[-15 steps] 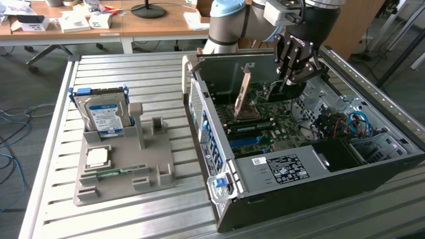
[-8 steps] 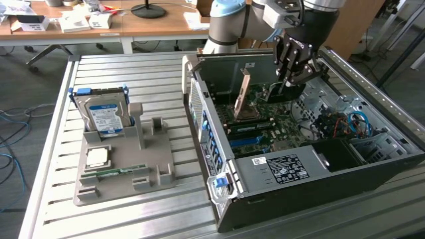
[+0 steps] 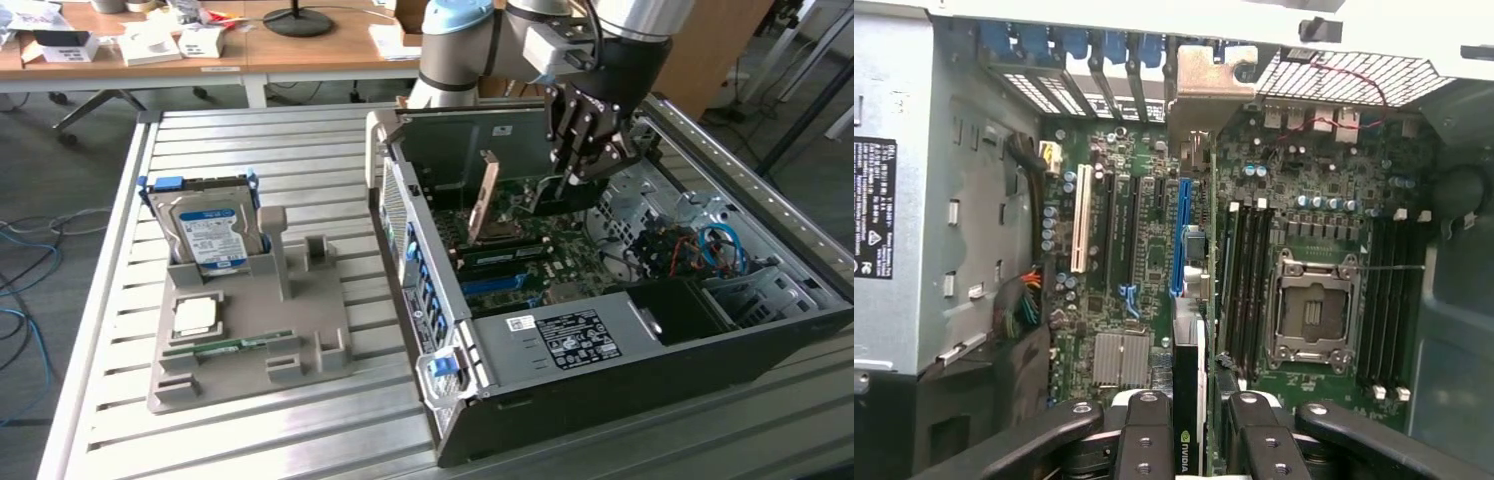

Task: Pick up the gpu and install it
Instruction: 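Insert the gpu into the slot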

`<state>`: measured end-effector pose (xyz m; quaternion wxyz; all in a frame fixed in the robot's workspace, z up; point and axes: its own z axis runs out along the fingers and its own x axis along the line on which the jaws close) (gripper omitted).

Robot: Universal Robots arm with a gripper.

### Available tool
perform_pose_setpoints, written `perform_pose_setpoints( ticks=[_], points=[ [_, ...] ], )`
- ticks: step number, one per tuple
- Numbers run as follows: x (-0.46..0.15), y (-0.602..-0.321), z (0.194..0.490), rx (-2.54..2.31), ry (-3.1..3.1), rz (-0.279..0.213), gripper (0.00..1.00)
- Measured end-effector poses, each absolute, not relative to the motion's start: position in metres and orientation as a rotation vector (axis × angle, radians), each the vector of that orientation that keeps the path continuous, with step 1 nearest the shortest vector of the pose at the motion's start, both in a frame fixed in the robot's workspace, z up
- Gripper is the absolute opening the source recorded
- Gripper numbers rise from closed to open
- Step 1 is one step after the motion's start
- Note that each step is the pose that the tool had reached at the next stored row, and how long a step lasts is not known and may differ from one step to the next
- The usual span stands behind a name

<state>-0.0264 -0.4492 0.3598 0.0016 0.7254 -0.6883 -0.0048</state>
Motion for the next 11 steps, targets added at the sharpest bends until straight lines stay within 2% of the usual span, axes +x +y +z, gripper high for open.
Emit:
perform_pose_setpoints(
  ticks=[11],
  points=[
    [-0.0267, -0.4494, 0.3541, 2.235, -2.203, -0.015, 0.26]
  ],
)
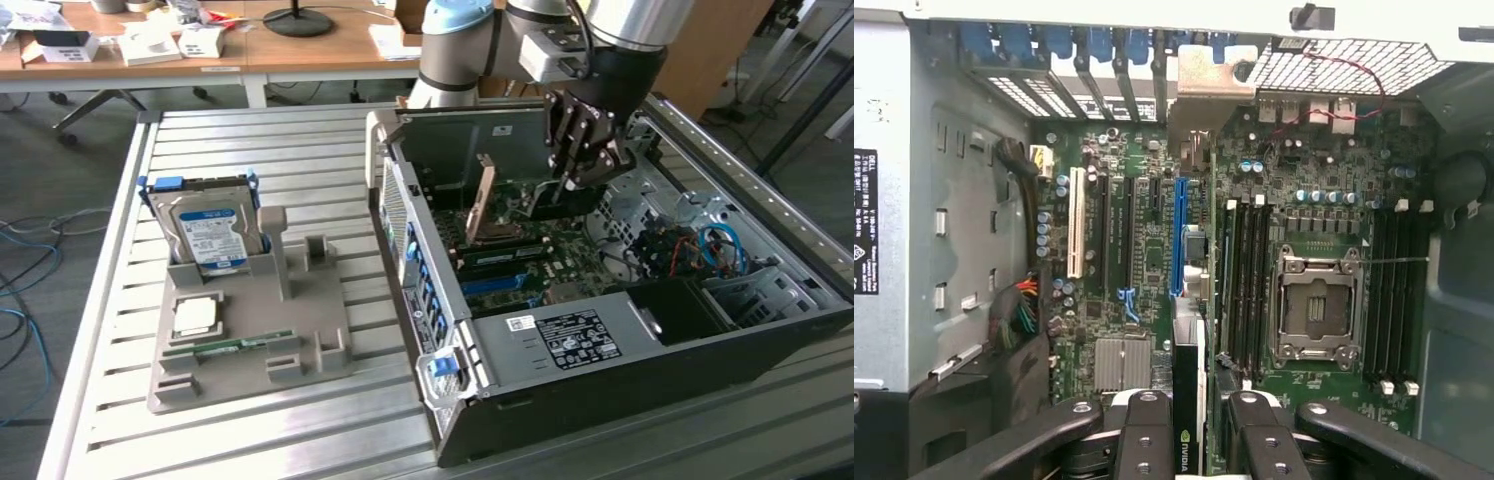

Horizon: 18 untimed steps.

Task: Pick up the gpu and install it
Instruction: 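Insert the gpu into the slot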

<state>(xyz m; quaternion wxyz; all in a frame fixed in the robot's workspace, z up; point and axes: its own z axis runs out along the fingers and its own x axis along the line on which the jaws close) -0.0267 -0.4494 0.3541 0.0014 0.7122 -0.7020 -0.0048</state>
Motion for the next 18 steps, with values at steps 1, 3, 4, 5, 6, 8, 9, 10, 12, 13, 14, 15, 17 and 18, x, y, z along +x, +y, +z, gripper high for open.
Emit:
perform_pose_setpoints(
  ticks=[1, 3, 4, 5, 6, 8, 9, 10, 12, 13, 14, 15, 17, 18],
  points=[
    [-0.027, -0.450, 0.353, 2.235, -2.204, -0.015, 0.26],
    [-0.027, -0.450, 0.350, 2.236, -2.204, -0.014, 0.26],
    [-0.027, -0.450, 0.348, 2.236, -2.204, -0.013, 0.26],
    [-0.028, -0.450, 0.347, 2.236, -2.205, -0.012, 0.26],
    [-0.028, -0.450, 0.345, 2.237, -2.205, -0.011, 0.26],
    [-0.029, -0.450, 0.343, 2.239, -2.207, -0.008, 0.26],
    [-0.029, -0.451, 0.342, 2.240, -2.208, -0.006, 0.26],
    [-0.030, -0.451, 0.340, 2.241, -2.208, -0.004, 0.26],
    [-0.031, -0.451, 0.339, 2.243, -2.211, -0.001, 0.26],
    [-0.031, -0.451, 0.338, 2.243, -2.211, 0.000, 0.26],
    [-0.032, -0.451, 0.337, 2.243, -2.211, 0.000, 0.26],
    [-0.032, -0.451, 0.336, 2.242, -2.213, 0.000, 0.26],
    [-0.032, -0.452, 0.334, 2.237, -2.218, 0.000, 0.26],
    [-0.032, -0.452, 0.333, 2.233, -2.222, 0.000, 0.26]
  ],
)
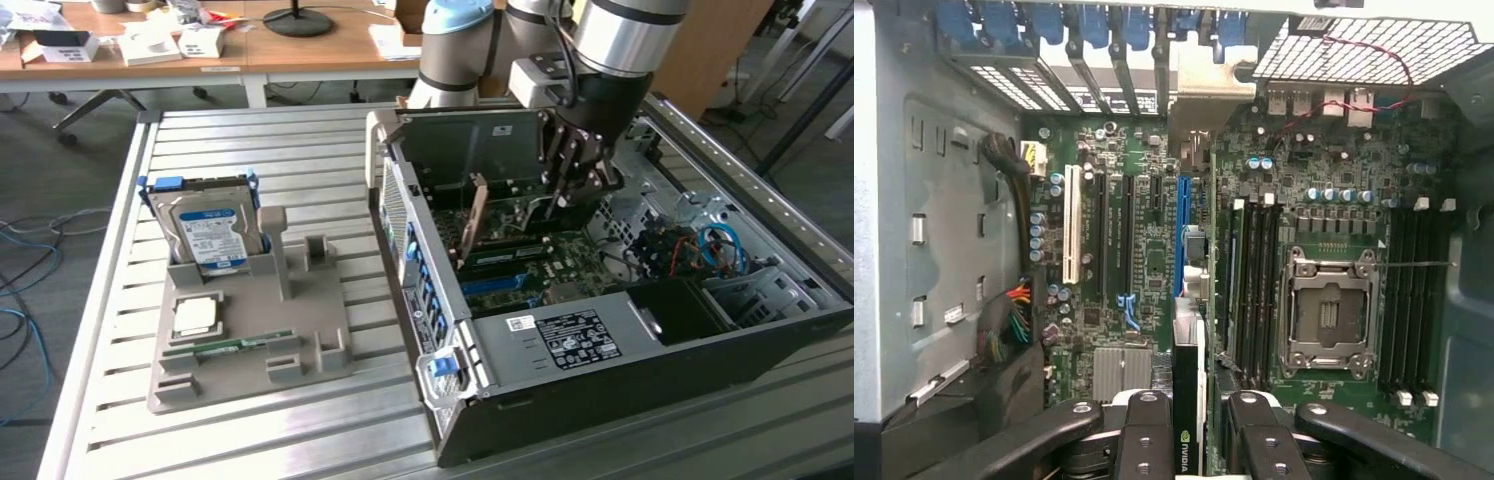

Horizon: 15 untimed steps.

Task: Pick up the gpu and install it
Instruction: 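Insert the gpu into the slot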

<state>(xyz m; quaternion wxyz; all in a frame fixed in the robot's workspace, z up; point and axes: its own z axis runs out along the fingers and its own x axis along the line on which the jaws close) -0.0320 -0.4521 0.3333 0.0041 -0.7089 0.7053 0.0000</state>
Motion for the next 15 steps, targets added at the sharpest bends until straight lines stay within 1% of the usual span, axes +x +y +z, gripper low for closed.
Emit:
perform_pose_setpoints(
  ticks=[15],
  points=[
    [-0.037, -0.453, 0.317, -2.208, 2.223, 0.000, 0.26]
  ],
)
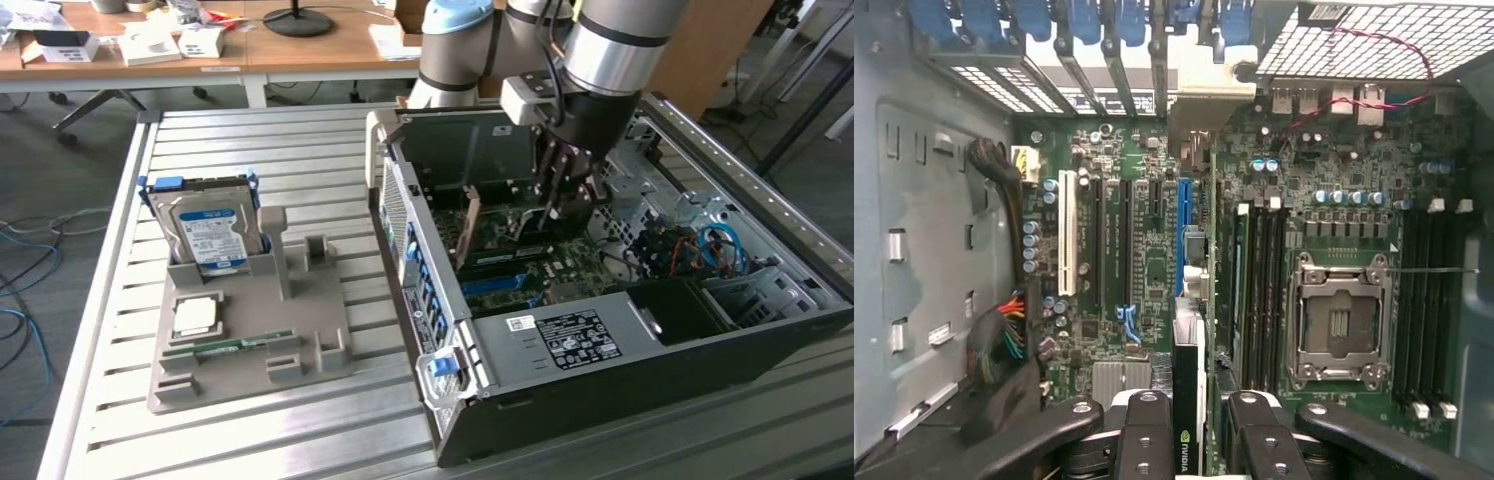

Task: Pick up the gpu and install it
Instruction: 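Insert the gpu into the slot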

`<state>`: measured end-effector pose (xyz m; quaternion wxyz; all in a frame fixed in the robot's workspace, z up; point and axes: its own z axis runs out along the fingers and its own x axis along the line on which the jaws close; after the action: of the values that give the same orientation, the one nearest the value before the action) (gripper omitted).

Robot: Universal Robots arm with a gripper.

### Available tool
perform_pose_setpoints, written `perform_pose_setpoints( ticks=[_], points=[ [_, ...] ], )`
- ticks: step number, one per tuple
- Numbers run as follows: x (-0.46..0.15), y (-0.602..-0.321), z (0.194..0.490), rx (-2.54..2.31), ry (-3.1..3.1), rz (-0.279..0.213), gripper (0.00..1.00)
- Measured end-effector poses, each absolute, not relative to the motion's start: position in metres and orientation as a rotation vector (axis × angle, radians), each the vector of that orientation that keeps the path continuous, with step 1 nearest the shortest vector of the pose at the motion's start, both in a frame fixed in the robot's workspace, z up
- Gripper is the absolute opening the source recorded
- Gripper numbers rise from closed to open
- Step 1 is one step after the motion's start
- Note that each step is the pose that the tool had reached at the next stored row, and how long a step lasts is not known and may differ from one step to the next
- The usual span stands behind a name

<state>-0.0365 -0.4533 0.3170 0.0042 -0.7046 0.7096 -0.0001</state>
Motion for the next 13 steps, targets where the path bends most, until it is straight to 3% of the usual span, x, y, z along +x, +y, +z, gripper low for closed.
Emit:
perform_pose_setpoints(
  ticks=[13],
  points=[
    [-0.041, -0.455, 0.299, -2.207, 2.224, 0.000, 0.26]
  ],
)
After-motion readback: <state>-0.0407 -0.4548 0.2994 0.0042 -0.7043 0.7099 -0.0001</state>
